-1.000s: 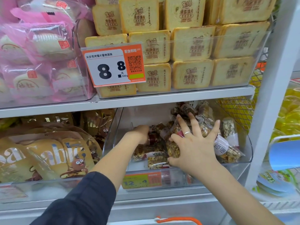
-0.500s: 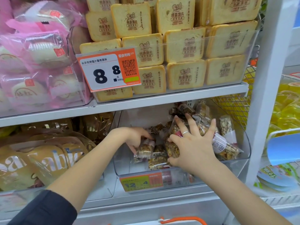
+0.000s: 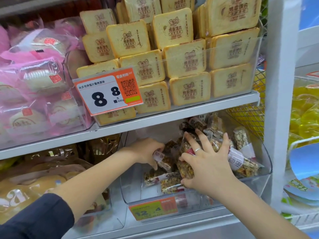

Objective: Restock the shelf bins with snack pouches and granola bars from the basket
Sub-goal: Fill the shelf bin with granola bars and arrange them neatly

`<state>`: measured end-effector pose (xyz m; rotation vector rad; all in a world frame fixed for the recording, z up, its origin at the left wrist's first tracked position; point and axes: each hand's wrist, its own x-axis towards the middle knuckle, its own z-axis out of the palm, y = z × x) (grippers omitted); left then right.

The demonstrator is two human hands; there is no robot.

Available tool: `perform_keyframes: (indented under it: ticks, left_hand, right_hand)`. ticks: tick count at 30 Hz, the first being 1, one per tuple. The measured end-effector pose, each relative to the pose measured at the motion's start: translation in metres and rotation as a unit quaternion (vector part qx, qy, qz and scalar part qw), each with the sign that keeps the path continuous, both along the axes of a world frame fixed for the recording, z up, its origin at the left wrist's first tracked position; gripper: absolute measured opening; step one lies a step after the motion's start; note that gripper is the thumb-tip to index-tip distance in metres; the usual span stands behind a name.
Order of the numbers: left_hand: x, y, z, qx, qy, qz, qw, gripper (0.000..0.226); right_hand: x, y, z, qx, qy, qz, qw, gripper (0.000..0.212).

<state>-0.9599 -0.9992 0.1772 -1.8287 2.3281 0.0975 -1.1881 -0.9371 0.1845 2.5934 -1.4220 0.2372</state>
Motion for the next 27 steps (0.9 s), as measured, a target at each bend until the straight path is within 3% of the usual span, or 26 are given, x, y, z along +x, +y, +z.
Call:
perform_keyframes:
  ticks: [8, 12, 17, 19, 21, 25, 27]
  left_hand:
    - [0.003, -0.011, -0.017, 0.086, -0.004, 0.094, 0.992, 0.074]
    - [0.007, -0.009, -0.014, 0.125, 0.002, 0.119, 0.985, 0.066]
    - [0.004, -0.011, -0.009, 0.068, -0.019, 0.104, 0.992, 0.061]
    - [0.005, -0.013, -0.008, 0.089, -0.012, 0.113, 0.989, 0.064]
    - [0.004, -0.011, -0.009, 0.108, 0.017, 0.118, 0.987, 0.063]
    - [0.004, 0.001, -0.003, 0.029, 0.114, 0.12, 0.986, 0.045]
    - [0.003, 0.005, -0.002, 0.081, 0.071, 0.133, 0.985, 0.054]
  right_hand:
    - [-0.004, 0.0, -0.002, 0.026, 0.008, 0.008, 1.0, 0.056]
    - [-0.004, 0.0, -0.002, 0.028, 0.007, 0.0, 1.0, 0.057]
    - [-0.003, 0.001, -0.002, 0.03, 0.012, -0.003, 0.999, 0.058]
    - [-0.004, 0.002, -0.002, 0.031, 0.008, -0.002, 0.999, 0.059]
    - [-0.004, 0.002, -0.001, 0.033, 0.008, -0.001, 0.999, 0.06]
    - [-0.005, 0.001, 0.0, 0.039, 0.009, 0.001, 0.999, 0.06]
    - [-0.005, 0.002, 0.0, 0.038, 0.008, 0.003, 0.999, 0.059]
